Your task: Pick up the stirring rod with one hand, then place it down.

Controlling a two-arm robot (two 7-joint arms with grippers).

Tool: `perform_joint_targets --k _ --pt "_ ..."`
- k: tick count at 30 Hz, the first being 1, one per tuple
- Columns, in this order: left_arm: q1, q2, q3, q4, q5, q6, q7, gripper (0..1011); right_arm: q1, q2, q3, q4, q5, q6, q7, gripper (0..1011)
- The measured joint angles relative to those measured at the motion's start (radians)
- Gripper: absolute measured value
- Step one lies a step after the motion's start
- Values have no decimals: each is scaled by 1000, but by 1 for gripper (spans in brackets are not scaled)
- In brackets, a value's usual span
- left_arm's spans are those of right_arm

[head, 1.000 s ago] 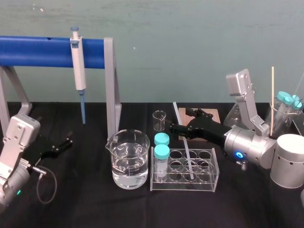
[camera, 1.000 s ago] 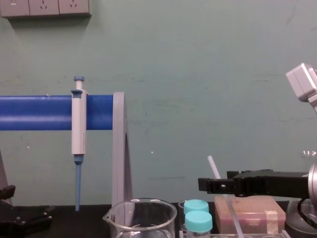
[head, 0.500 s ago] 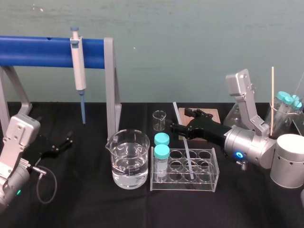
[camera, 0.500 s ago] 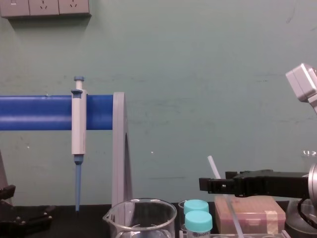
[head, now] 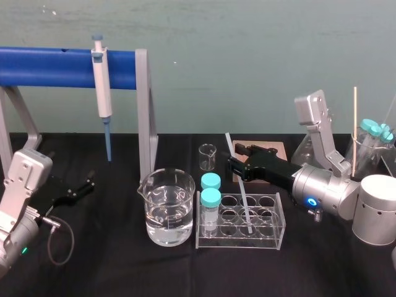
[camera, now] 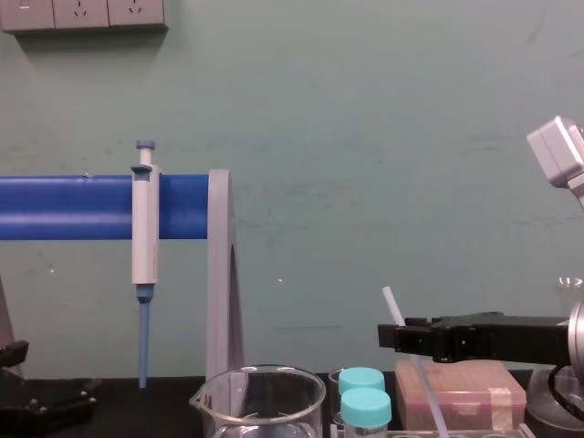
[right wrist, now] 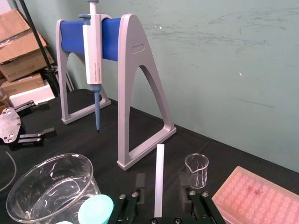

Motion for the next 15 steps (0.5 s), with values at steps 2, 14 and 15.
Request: perform_joint_targets --k 2,14,15 --pt "0 0 0 0 0 0 0 1000 0 0 0 0 0 0 0 420" --pt "0 0 0 0 0 0 0 1000 0 0 0 0 0 -1 -1 88" --pt "0 0 0 0 0 0 0 1000 -3 0 3 -2 3 -9 -1 65"
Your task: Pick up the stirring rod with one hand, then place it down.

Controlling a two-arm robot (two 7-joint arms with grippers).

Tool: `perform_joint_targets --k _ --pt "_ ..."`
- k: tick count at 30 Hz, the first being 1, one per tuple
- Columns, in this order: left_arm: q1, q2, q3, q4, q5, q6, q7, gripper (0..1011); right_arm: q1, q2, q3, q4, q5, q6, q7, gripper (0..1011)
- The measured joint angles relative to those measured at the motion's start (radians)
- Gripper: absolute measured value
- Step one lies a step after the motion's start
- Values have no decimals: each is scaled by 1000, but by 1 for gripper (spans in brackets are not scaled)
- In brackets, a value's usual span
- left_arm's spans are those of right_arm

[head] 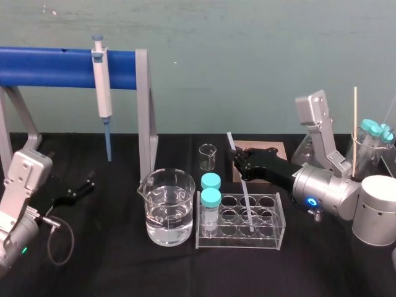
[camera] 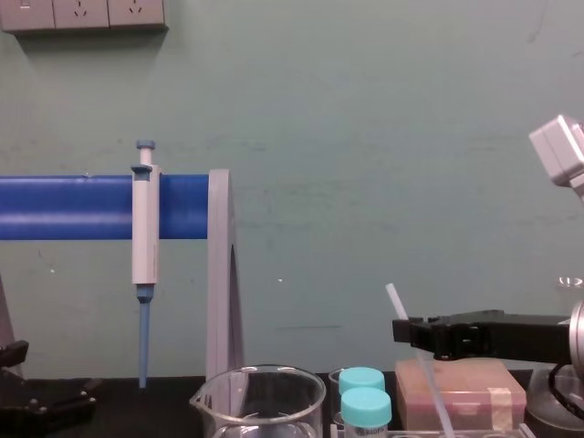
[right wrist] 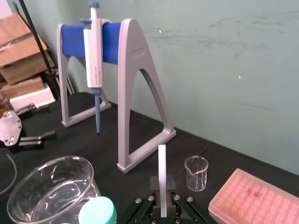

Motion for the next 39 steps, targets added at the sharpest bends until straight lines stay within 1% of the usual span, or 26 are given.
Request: perform_joint_targets --k 7,9,10,13,14,17,19,20,23,26,28,29,33,39 --pt "0 0 0 0 0 0 0 1000 -24 -2 17 -16 16 -59 3 65" --pt "0 0 0 0 0 0 0 1000 -39 -2 25 -25 19 -90 5 65" --pt "0 0 0 0 0 0 0 1000 -51 -2 33 -33 25 -117 8 65" --pt "0 0 0 0 0 0 0 1000 -71 -2 48 -43 35 -159 17 65" --pt "0 0 0 0 0 0 0 1000 -86 -2 55 -50 40 -194 24 65" --pt "0 0 0 0 0 0 0 1000 -107 0 64 -63 41 -241 34 65" --pt "0 0 0 0 0 0 0 1000 -131 4 77 -81 41 -289 43 65" --pt "0 0 0 0 0 0 0 1000 -131 4 77 -81 41 -289 43 65" --pt "0 0 0 0 0 0 0 1000 -152 11 92 -112 30 -342 45 65" --pt "0 0 0 0 0 0 0 1000 -158 12 106 -136 24 -363 42 65" --pt "0 0 0 0 0 0 0 1000 -161 10 133 -170 25 -379 29 65" --pt "0 0 0 0 0 0 0 1000 -161 10 133 -170 25 -379 29 65" --pt "0 0 0 0 0 0 0 1000 -158 6 177 -216 31 -381 -4 65" --pt "0 0 0 0 0 0 0 1000 -150 9 211 -238 23 -375 -28 65"
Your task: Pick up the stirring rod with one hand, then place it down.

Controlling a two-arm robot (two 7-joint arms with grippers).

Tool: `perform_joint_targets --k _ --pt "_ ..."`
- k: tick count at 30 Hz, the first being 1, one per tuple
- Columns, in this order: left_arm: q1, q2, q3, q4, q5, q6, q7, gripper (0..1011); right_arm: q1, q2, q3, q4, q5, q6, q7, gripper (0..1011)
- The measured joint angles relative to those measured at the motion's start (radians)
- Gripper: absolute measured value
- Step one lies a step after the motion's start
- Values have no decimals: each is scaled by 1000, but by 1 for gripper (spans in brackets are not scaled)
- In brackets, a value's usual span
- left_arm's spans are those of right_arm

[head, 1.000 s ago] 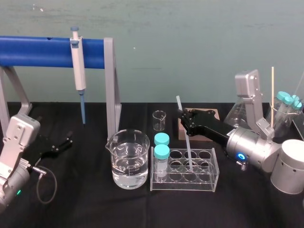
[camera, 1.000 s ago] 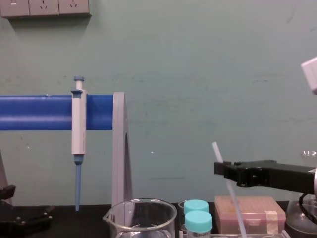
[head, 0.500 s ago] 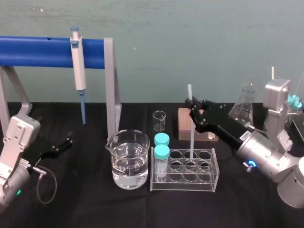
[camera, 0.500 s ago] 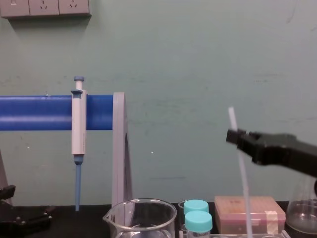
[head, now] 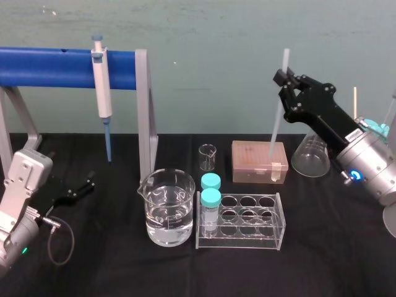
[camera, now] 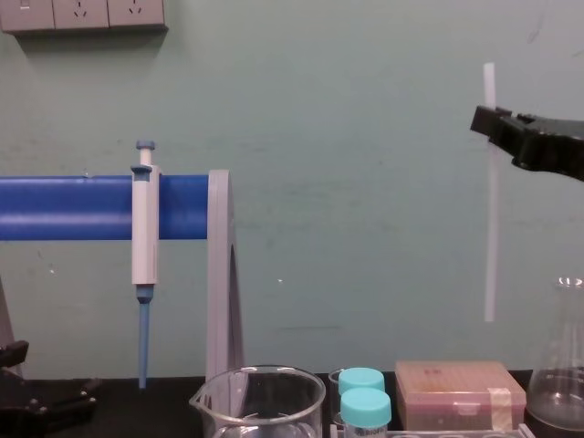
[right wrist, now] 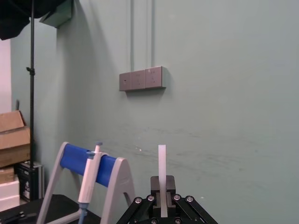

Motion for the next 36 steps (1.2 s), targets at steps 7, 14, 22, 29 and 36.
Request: perform_joint_targets --k 7,14,22,29,36 --pt "0 0 0 0 0 0 0 1000 -2 2 13 -3 -14 7 -5 65" --pt "0 0 0 0 0 0 0 1000 -12 3 20 -6 -14 19 0 65" --pt "0 0 0 0 0 0 0 1000 -18 7 20 -11 -14 24 10 65" --pt "0 0 0 0 0 0 0 1000 -22 6 19 -18 -14 27 10 65" --pt "0 0 0 0 0 0 0 1000 -29 6 19 -26 -17 27 9 65"
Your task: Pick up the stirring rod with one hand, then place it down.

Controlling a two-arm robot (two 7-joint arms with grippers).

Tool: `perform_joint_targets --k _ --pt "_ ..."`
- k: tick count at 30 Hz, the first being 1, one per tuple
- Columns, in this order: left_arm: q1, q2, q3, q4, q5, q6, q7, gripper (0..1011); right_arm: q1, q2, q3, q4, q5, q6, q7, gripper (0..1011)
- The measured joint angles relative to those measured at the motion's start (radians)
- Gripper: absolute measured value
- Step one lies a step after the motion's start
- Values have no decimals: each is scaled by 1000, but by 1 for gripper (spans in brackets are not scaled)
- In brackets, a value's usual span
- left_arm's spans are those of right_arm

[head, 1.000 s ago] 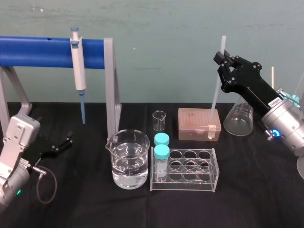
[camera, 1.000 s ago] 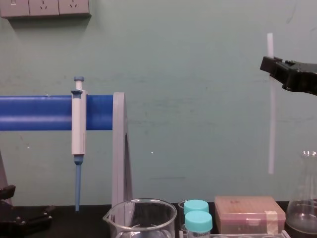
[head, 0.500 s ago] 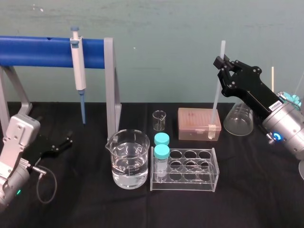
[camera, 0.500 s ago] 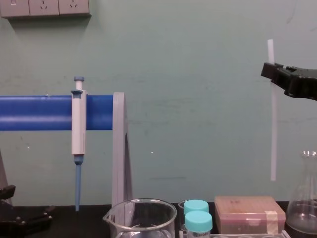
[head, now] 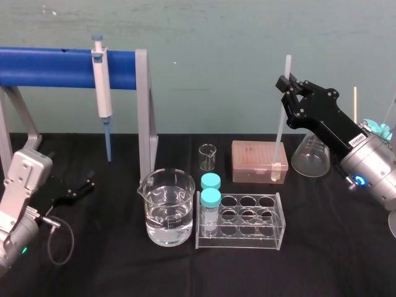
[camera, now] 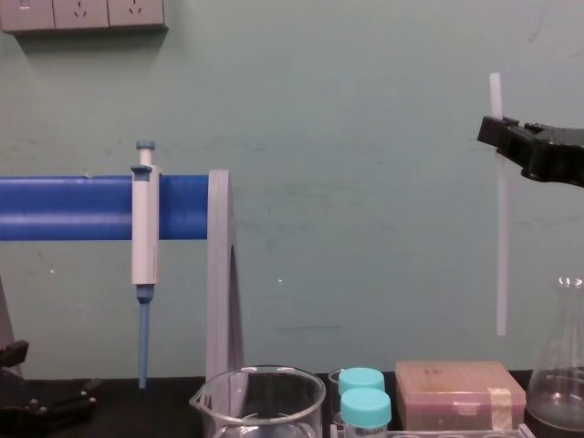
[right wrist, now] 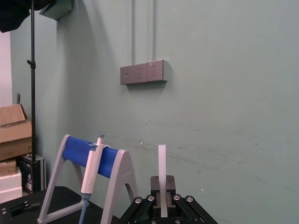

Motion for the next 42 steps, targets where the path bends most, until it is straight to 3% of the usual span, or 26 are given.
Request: perform_joint_targets --k 42 --pt "0 0 0 0 0 0 0 1000 -5 2 -2 3 0 3 2 65"
